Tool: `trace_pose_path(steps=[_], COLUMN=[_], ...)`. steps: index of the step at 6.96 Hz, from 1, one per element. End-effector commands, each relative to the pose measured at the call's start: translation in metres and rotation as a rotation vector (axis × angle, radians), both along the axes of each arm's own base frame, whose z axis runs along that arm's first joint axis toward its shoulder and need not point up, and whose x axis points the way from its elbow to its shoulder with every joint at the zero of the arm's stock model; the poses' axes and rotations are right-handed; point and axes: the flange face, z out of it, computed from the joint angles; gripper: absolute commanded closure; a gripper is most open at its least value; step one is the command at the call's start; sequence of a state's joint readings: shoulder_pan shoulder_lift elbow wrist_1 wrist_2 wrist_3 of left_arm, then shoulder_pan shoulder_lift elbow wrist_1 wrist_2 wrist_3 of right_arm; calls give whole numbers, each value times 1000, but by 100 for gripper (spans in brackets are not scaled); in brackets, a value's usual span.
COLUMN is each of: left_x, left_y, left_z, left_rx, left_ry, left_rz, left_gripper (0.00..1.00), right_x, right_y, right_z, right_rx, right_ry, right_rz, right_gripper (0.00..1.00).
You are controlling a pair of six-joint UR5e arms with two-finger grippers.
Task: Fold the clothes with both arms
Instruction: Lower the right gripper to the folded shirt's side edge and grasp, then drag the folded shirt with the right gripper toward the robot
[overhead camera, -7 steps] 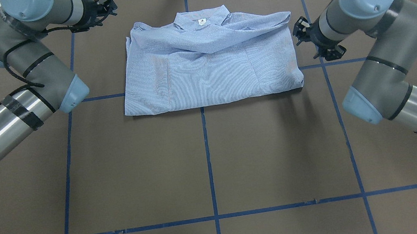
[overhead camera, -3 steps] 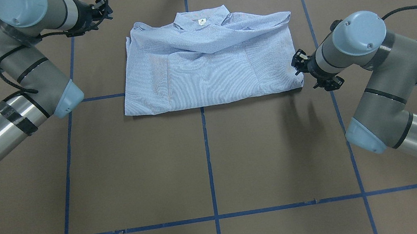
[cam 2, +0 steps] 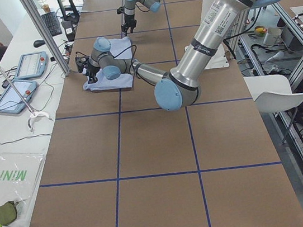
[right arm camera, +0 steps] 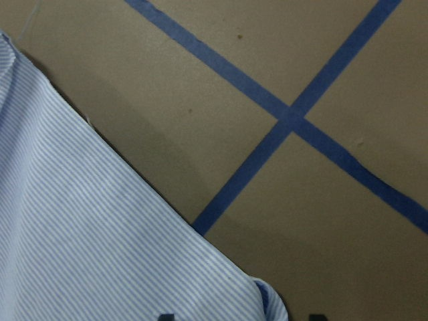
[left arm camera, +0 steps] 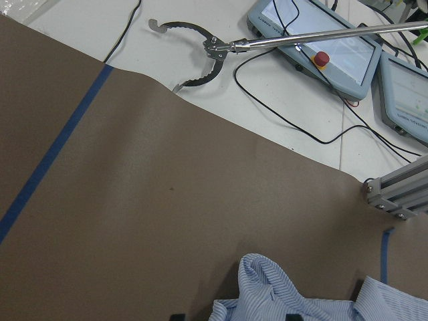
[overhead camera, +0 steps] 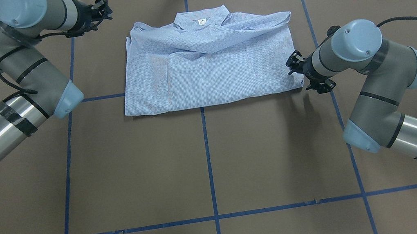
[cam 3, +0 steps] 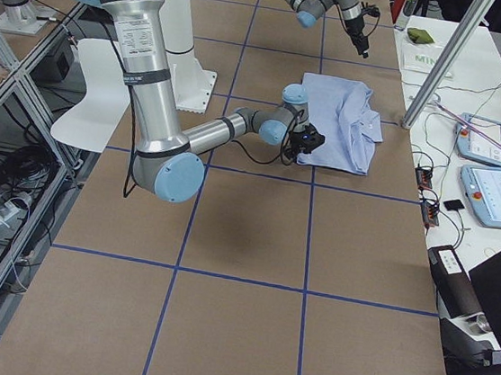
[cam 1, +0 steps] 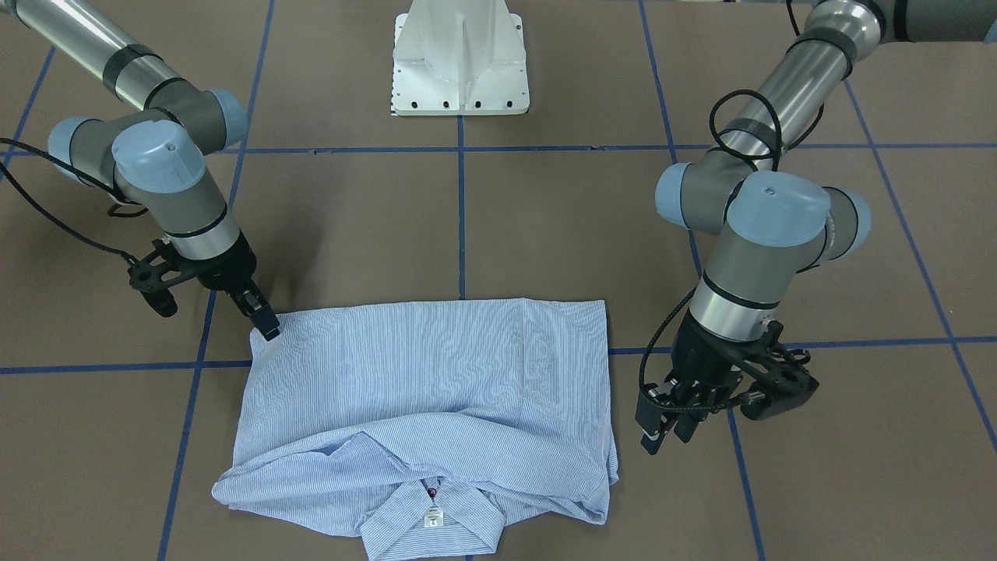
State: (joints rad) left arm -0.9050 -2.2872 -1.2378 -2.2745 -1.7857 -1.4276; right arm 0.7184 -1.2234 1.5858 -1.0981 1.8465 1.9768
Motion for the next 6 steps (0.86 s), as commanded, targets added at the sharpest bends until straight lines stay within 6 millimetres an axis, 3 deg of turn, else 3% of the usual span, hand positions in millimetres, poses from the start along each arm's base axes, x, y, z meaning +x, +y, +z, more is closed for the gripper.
trace_pose_path(steps=[1, 2, 3, 5, 6], left_x=[0, -2, -1, -1, -1], left_y=[0, 2, 2, 2, 2], left_z=[-1, -5, -5, -5, -5], left_rx=[-9, -16, -18, -18, -18], left_ry=[-8, -13, -14, -14, -14], left_rz=[-2, -2, 0, 0, 0], left_gripper=[41, 41, 41, 40, 40], right_x=[-8, -7, -5, 0, 9], right_y=[4, 3, 4, 7, 12], right_z=[6, 5, 4, -3, -18], right_rx=[-18, -21, -33, -24, -15], right_ry=[-19, -22, -30, -44, -62], right_rz=[12, 17, 25, 20, 22], right_gripper=[27, 55, 100, 100, 100])
